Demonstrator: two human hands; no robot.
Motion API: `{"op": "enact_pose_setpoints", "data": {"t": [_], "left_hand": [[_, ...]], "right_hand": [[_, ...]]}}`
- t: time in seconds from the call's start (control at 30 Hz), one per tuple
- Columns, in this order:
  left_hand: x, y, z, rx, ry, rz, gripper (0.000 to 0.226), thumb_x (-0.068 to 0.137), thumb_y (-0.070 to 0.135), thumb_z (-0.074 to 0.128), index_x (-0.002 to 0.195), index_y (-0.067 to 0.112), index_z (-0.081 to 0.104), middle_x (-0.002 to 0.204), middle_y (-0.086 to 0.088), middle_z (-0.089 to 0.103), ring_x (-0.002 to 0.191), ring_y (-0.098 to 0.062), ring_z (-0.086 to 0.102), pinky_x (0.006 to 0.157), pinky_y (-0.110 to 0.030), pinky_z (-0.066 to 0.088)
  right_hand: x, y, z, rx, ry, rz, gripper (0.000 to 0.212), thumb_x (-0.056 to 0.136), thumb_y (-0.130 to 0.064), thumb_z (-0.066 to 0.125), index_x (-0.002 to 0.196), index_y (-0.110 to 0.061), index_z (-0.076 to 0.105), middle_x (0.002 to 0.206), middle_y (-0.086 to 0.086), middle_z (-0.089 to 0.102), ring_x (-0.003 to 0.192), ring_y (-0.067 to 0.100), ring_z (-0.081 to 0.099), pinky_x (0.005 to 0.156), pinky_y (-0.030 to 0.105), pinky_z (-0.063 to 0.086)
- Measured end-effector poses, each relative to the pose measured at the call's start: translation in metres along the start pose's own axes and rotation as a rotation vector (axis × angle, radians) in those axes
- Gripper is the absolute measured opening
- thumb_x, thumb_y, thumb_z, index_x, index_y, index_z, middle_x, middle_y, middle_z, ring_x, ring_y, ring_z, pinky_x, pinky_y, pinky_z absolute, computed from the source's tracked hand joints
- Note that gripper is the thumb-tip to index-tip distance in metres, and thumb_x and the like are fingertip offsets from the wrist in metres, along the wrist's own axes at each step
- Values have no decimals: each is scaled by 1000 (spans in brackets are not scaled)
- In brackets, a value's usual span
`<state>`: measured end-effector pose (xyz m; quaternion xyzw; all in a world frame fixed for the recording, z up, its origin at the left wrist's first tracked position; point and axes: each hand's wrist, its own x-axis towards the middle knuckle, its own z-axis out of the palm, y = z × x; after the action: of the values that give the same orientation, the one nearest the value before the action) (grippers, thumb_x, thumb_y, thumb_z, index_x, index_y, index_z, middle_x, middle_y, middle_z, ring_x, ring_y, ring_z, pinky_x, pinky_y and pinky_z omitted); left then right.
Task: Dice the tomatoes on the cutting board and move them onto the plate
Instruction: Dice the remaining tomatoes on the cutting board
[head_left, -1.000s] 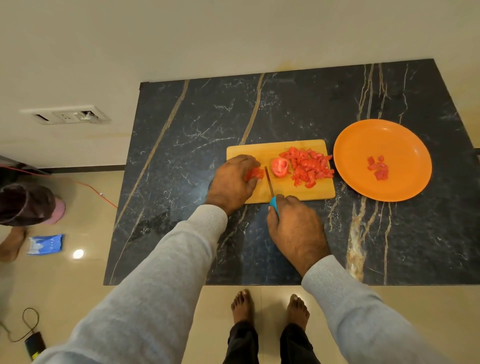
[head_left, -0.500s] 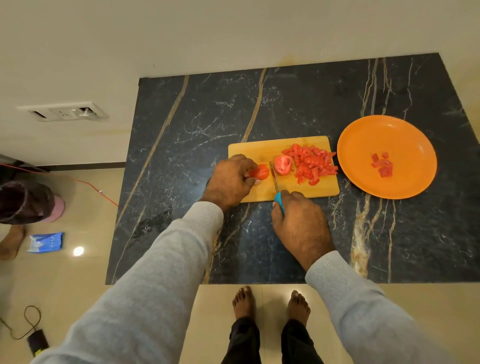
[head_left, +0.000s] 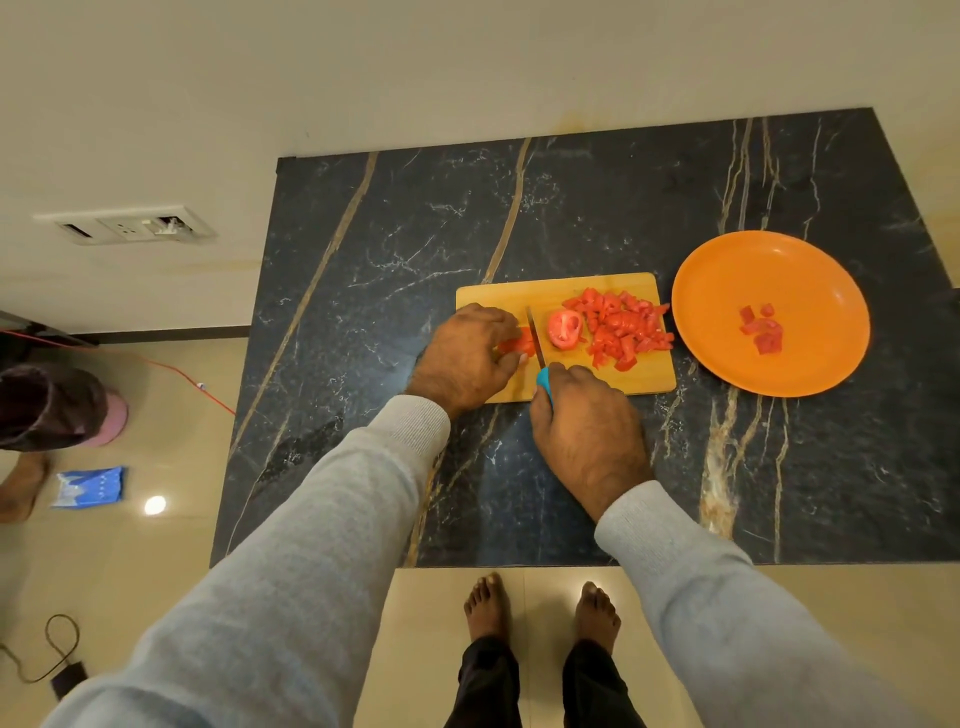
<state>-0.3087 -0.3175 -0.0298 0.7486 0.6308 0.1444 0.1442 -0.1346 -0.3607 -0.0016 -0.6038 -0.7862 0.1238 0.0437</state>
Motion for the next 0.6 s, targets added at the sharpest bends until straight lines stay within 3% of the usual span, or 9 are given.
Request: {"op": "enact_pose_setpoints", "data": {"t": [0.13, 0.3, 0.6], "left_hand": [[1, 8, -1, -15, -6, 28, 34, 90, 33, 61, 112, 13, 79, 111, -4, 78, 103, -28, 68, 96, -42, 55], [2, 7, 3, 3, 29, 53, 26, 90, 27, 65, 103, 12, 82, 104, -6, 80, 96, -29, 70, 92, -40, 54], [2, 9, 4, 3, 45, 44, 24, 93, 24, 68, 109, 13, 82, 113, -4, 79, 103, -29, 70, 95, -41, 56]], "right_hand": [[18, -6, 1, -22, -8, 0, 26, 98, -27, 54, 112, -9, 66, 99, 10, 66, 77, 33, 66, 61, 37, 50], [19, -9, 2, -44, -38, -18, 25, 96, -20, 52, 109, -6, 67, 99, 14, 66, 77, 37, 66, 59, 36, 46], [-16, -9, 6, -58, -232, 31, 32, 101, -25, 51, 129, -11, 55, 119, 9, 61, 98, 29, 67, 76, 37, 54]]}}
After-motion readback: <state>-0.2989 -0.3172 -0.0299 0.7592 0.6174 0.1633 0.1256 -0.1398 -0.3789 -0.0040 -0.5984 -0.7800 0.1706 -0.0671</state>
